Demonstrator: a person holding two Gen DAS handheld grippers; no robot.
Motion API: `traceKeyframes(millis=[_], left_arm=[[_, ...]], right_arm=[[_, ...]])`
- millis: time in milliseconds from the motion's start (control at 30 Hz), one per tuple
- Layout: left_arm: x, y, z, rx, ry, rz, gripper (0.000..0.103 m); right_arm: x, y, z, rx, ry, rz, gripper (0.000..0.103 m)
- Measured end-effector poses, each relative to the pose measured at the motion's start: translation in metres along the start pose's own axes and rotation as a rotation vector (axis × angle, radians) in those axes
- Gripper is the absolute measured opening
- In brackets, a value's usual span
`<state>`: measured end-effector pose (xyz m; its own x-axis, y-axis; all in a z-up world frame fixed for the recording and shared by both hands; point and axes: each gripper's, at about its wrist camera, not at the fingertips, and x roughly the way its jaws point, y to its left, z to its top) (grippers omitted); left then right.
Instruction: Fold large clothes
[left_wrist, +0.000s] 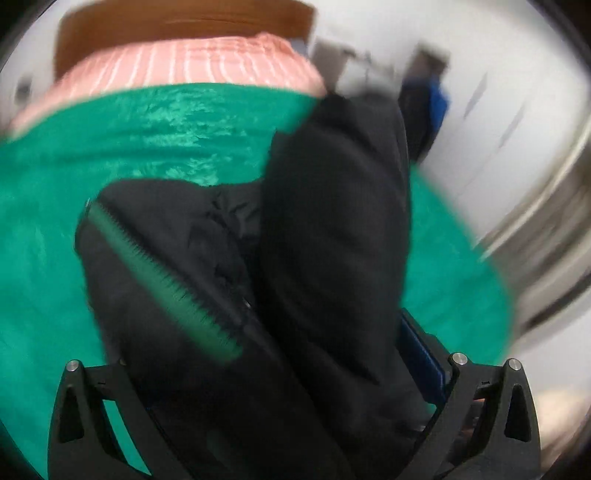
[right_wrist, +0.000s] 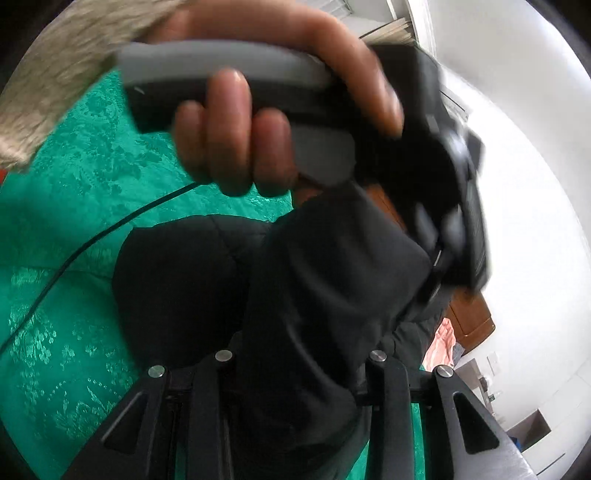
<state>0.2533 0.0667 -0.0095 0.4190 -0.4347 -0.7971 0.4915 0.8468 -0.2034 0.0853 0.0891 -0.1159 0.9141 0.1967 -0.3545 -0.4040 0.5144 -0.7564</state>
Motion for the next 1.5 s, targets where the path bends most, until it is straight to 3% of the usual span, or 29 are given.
traceKeyframes(millis=[33, 100, 133, 167, 200, 267, 367, 467, 500, 600, 733, 767, 900, 1067, 1233, 1300, 1367, 1500], left_arm=[[0.005, -0.006, 0.001, 0.04, 0.012, 0.055, 0.078], [0.011, -0.007, 0.0, 0.016, 0.024, 0.018, 0.054], [0.009, -0.004, -0.001, -0.005, 0.012, 0.001, 0.048], [0.005, 0.002, -0.003, -0.019, -0.003, -0.013, 0.047], [0.003, 0.01, -0.006, -0.032, -0.014, -0.024, 0.047], [-0.001, 0.039, -0.02, -0.099, -0.034, -0.054, 0.047], [0.007, 0.082, -0.041, -0.221, -0.051, -0.093, 0.049], [0.007, 0.096, -0.058, -0.275, -0.069, -0.117, 0.052], [0.009, 0.1, -0.062, -0.284, -0.073, -0.124, 0.054], [0.014, 0.107, -0.07, -0.282, -0.078, -0.137, 0.056], [0.029, 0.12, -0.08, -0.314, -0.089, -0.167, 0.059], [0.034, 0.129, -0.086, -0.323, -0.089, -0.163, 0.06], [0.049, 0.149, -0.094, -0.386, -0.113, -0.202, 0.06], [0.056, 0.143, -0.093, -0.368, -0.105, -0.155, 0.059], [0.054, 0.136, -0.092, -0.341, -0.08, -0.132, 0.059], [0.052, 0.136, -0.09, -0.343, -0.075, -0.125, 0.059], [0.053, 0.139, -0.091, -0.35, -0.075, -0.13, 0.059], [0.05, 0.138, -0.091, -0.353, -0.07, -0.123, 0.06]], right_arm=[[0.0, 0.0, -0.001, 0.007, -0.006, 0.01, 0.034], [-0.007, -0.003, -0.008, 0.054, 0.001, 0.048, 0.038], [-0.008, -0.01, -0.013, 0.11, 0.0, 0.092, 0.042], [-0.012, -0.02, -0.016, 0.182, -0.013, 0.156, 0.055], [-0.021, -0.035, -0.018, 0.297, -0.028, 0.264, 0.074], [-0.034, -0.066, -0.025, 0.502, -0.065, 0.389, 0.093], [-0.027, -0.126, -0.032, 0.757, -0.099, 0.375, 0.096], [0.02, -0.187, -0.029, 0.972, -0.066, 0.31, 0.099], [0.042, -0.197, -0.024, 1.002, -0.041, 0.325, 0.1], [0.115, -0.205, -0.015, 0.988, 0.08, 0.365, 0.1], [0.21, -0.16, -0.038, 0.933, 0.307, 0.425, 0.103], [0.224, -0.151, -0.042, 0.922, 0.334, 0.406, 0.103], [0.247, -0.138, -0.05, 0.944, 0.345, 0.349, 0.103], [0.262, -0.13, -0.058, 0.925, 0.352, 0.312, 0.103], [0.235, -0.136, -0.045, 0.882, 0.36, 0.288, 0.103], [0.204, -0.148, -0.04, 0.916, 0.334, 0.265, 0.102], [0.154, -0.154, -0.034, 0.959, 0.245, 0.251, 0.103], [0.081, -0.111, -0.024, 0.862, 0.164, 0.213, 0.102]])
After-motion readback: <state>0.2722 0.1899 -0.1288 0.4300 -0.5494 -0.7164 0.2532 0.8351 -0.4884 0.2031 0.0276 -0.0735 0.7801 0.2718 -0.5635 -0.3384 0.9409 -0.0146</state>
